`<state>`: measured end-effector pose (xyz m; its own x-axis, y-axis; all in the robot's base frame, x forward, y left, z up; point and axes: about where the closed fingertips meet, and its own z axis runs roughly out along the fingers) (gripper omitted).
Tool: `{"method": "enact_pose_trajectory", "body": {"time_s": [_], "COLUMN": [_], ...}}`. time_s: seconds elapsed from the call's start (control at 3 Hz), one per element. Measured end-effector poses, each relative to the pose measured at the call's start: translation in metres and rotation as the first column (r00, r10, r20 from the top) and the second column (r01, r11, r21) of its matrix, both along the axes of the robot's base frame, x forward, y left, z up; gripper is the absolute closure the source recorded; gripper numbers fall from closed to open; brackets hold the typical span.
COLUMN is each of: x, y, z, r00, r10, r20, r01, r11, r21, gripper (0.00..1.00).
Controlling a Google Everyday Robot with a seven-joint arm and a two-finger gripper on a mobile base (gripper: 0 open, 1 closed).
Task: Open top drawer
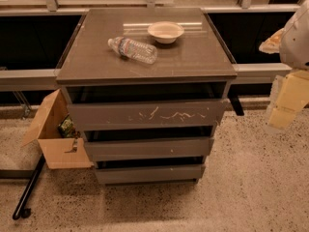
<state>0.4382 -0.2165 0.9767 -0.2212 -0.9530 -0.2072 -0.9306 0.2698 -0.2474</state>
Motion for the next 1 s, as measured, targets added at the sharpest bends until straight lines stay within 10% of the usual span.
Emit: {"method": "enact_pose_trajectory", "body": {"time_s": [1.0], "x": [0.011], "y": [0.018], "z": [-0.094], "r00": [0.9913], "r10": [0.082], "r20": [-0.103], "r01": [-0.064], "r11": [0.984], "r21": [0.169], "gripper": [0.0]}}
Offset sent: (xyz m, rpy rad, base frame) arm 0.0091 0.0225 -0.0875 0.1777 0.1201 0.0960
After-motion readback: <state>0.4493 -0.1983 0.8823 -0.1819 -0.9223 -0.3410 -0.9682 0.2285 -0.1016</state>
